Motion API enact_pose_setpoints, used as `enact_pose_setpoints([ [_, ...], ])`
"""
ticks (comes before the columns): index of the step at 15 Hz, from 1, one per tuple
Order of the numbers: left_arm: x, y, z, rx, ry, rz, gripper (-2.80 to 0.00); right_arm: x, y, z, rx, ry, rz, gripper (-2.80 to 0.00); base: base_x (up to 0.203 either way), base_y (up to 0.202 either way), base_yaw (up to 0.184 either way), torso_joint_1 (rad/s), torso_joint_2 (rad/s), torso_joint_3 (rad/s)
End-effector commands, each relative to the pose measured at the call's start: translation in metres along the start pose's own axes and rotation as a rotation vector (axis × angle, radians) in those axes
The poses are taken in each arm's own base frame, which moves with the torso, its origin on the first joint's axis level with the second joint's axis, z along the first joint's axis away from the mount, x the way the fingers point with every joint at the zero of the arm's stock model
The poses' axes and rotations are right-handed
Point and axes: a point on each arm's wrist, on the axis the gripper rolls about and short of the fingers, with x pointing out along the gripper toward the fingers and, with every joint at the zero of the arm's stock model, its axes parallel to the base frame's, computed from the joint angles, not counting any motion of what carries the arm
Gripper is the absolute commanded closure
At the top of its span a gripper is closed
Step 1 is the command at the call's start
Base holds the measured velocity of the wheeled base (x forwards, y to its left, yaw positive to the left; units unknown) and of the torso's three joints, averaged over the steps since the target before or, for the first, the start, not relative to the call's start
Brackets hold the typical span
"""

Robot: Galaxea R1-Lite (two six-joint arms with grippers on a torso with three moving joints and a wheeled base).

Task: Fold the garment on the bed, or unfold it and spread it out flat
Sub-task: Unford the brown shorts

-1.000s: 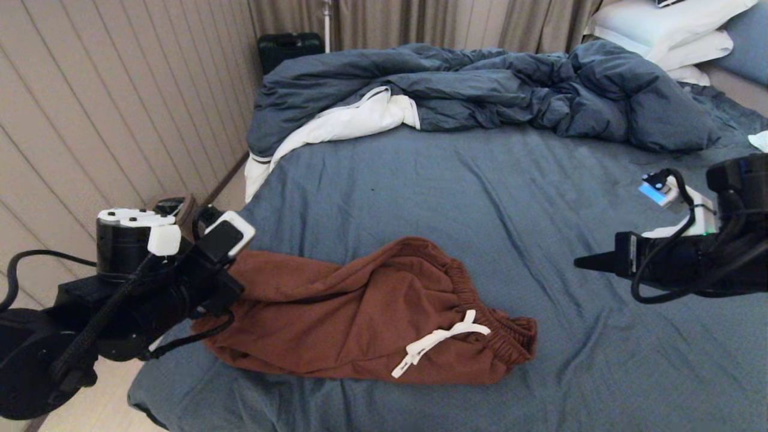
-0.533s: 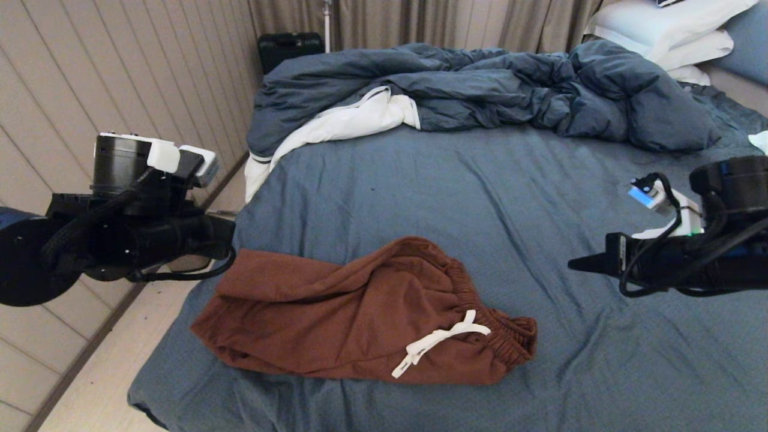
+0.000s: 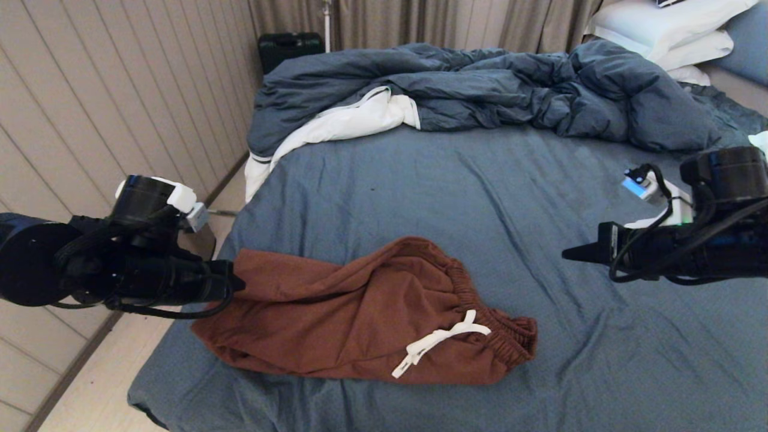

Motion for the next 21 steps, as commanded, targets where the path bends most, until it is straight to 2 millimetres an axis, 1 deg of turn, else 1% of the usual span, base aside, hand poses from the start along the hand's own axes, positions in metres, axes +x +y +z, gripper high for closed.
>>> enact_pose_setpoints([
  [1,0.012,0.003,0.004,-0.021,0.020,0.004,-2.80,0.001,-0.003,0.001,0.008,0.001,-0.001,0.00,0.000,0.000,0.000,0.000,0.00,0.000],
  [3,0.020,0.006,0.009,-0.039,0.036,-0.042,-2.80,-0.001,0.000,0.003,0.001,-0.010,0.005,0.00,0.000,0.000,0.000,0.000,0.00,0.000],
  [7,0.034,0.005,0.011,-0.045,0.025,-0.050,-2.80,0.000,-0.001,0.004,0.005,-0.008,0.004,0.00,0.000,0.000,0.000,0.000,0.00,0.000],
  [12,0.037,0.006,0.020,-0.060,0.001,-0.053,-2.80,0.003,-0.002,0.005,0.005,-0.005,0.004,0.00,0.000,0.000,0.000,0.000,0.00,0.000],
  [13,0.039,0.005,0.020,-0.061,0.002,-0.052,0.00,0.003,-0.002,0.005,0.006,-0.005,0.001,0.00,0.000,0.000,0.000,0.000,0.00,0.000],
  [16,0.035,0.005,0.024,-0.063,-0.015,-0.058,0.00,0.002,-0.002,0.005,0.006,-0.006,0.001,0.00,0.000,0.000,0.000,0.000,0.00,0.000],
  [18,0.032,0.004,0.030,-0.081,-0.032,-0.062,0.00,0.002,-0.002,0.005,0.006,-0.007,0.000,0.00,0.000,0.000,0.000,0.000,0.00,0.000],
  [21,0.031,0.005,0.031,-0.094,-0.035,-0.062,0.00,0.002,-0.003,0.005,0.007,-0.008,-0.003,0.00,0.000,0.000,0.000,0.000,0.00,0.000],
])
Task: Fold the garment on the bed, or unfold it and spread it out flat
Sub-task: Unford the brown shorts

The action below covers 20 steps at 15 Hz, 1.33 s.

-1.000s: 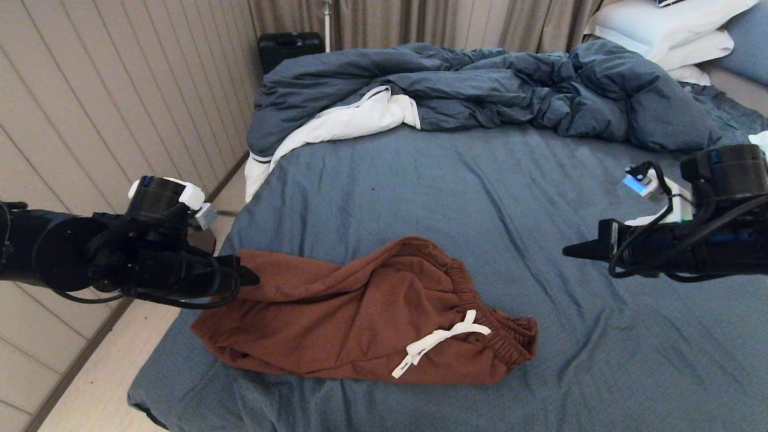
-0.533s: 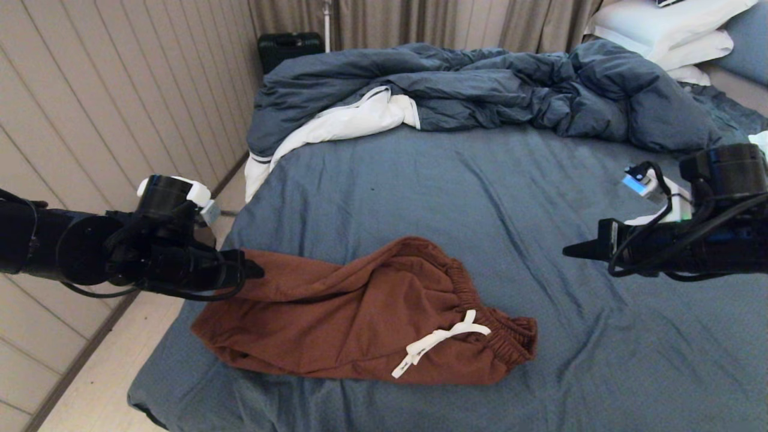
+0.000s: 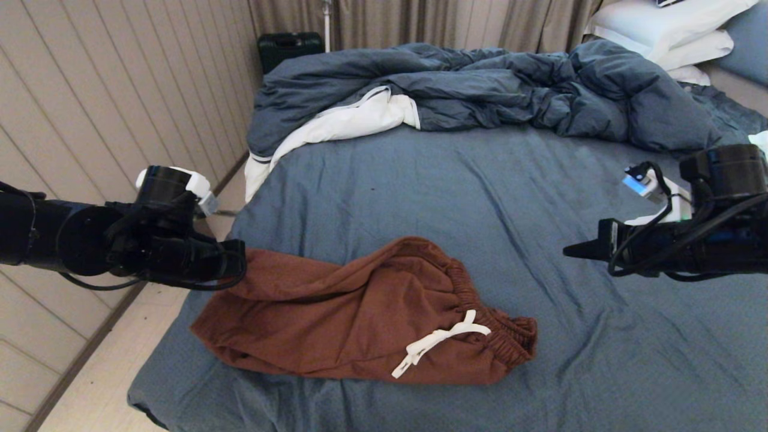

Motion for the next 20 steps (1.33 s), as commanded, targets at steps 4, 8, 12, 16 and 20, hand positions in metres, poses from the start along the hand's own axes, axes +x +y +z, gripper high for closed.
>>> enact_pose_setpoints([
  [4,-0.004,-0.001,0.002,-0.022,-0.008,-0.002,0.00,0.000,0.000,0.000,0.003,0.000,0.000,0.00,0.000,0.000,0.000,0.000,0.00,0.000],
  [8,-0.027,-0.009,0.028,-0.031,-0.110,-0.034,0.00,-0.001,0.004,0.011,-0.007,-0.027,0.011,0.00,0.000,0.000,0.000,0.000,0.00,0.000],
  [12,-0.031,-0.012,0.037,-0.035,-0.117,-0.038,0.00,0.036,0.026,0.019,-0.052,0.031,0.075,0.00,0.000,0.000,0.000,0.000,0.00,0.000],
  [16,-0.028,-0.019,0.034,-0.069,-0.103,-0.059,0.00,0.074,0.061,0.026,-0.104,0.126,0.142,0.00,0.000,0.000,0.000,0.000,0.00,0.000],
  [20,-0.027,-0.018,0.032,-0.072,-0.095,-0.054,0.00,0.114,0.081,0.019,-0.144,0.186,0.188,-2.80,0.000,0.000,0.000,0.000,0.00,0.000],
])
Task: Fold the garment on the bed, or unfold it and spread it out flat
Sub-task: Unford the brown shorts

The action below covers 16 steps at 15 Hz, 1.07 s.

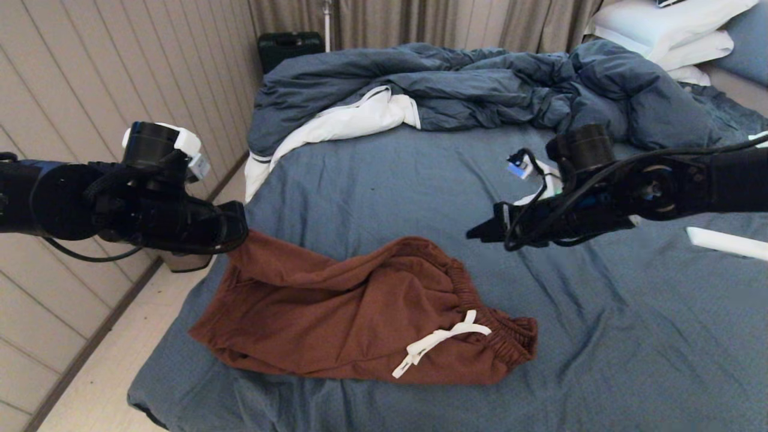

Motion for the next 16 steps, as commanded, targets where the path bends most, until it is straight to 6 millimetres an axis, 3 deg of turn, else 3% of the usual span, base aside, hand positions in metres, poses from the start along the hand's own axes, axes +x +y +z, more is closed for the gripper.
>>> enact_pose_setpoints([
  [1,0.003,0.000,-0.002,-0.002,0.009,0.003,0.00,0.033,0.002,-0.007,-0.006,0.060,0.004,-2.80,0.000,0.000,0.000,0.000,0.00,0.000],
  [5,0.010,0.002,-0.007,-0.001,0.034,0.013,0.00,0.069,-0.005,-0.018,-0.039,0.105,-0.094,-2.80,0.000,0.000,0.000,0.000,0.00,0.000],
  [9,0.015,0.003,-0.008,-0.002,0.046,0.020,0.00,0.080,-0.008,-0.022,-0.036,0.127,-0.094,-2.80,0.000,0.000,0.000,0.000,0.00,0.000],
  [14,0.018,0.004,-0.009,-0.006,0.042,0.026,0.00,0.078,0.012,-0.024,-0.054,0.129,-0.059,-2.80,0.000,0.000,0.000,0.000,0.00,0.000],
  [15,0.018,0.003,-0.009,-0.013,0.039,0.027,0.00,0.079,0.013,-0.024,-0.051,0.129,-0.059,0.00,0.000,0.000,0.000,0.000,0.00,0.000],
  [16,0.017,0.003,-0.008,-0.027,0.033,0.028,0.00,0.080,0.013,-0.027,-0.050,0.136,-0.059,0.00,0.000,0.000,0.000,0.000,0.00,0.000],
])
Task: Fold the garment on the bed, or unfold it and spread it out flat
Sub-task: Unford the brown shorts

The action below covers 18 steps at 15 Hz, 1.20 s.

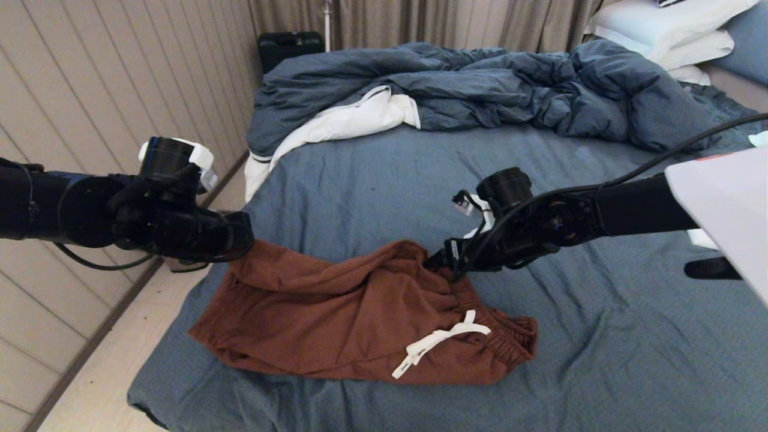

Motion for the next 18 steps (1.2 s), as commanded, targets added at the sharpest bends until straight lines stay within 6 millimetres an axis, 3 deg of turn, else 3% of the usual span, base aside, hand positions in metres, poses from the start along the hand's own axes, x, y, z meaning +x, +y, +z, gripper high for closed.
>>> enact_pose_setpoints([
  [1,0.001,0.000,0.000,-0.006,0.003,0.002,0.00,-0.001,0.003,-0.001,-0.002,0.001,0.006,0.00,0.000,0.000,0.000,0.000,0.00,0.000],
  [7,-0.006,-0.001,0.000,-0.009,-0.008,-0.010,0.00,-0.025,0.009,0.006,0.007,-0.047,0.008,0.00,0.000,0.000,0.000,0.000,0.00,0.000],
  [11,-0.052,-0.014,-0.005,-0.017,-0.068,-0.077,0.00,-0.064,0.023,0.005,0.024,-0.104,0.029,0.00,0.000,0.000,0.000,0.000,0.00,0.000],
  [13,-0.064,-0.014,-0.009,-0.015,-0.075,-0.088,0.00,-0.081,0.030,0.001,0.018,-0.122,0.038,0.00,0.000,0.000,0.000,0.000,0.00,0.000],
  [18,-0.127,-0.016,-0.002,-0.015,-0.127,-0.122,0.00,-0.151,0.049,-0.004,-0.009,-0.249,0.070,0.00,0.000,0.000,0.000,0.000,0.00,0.000],
])
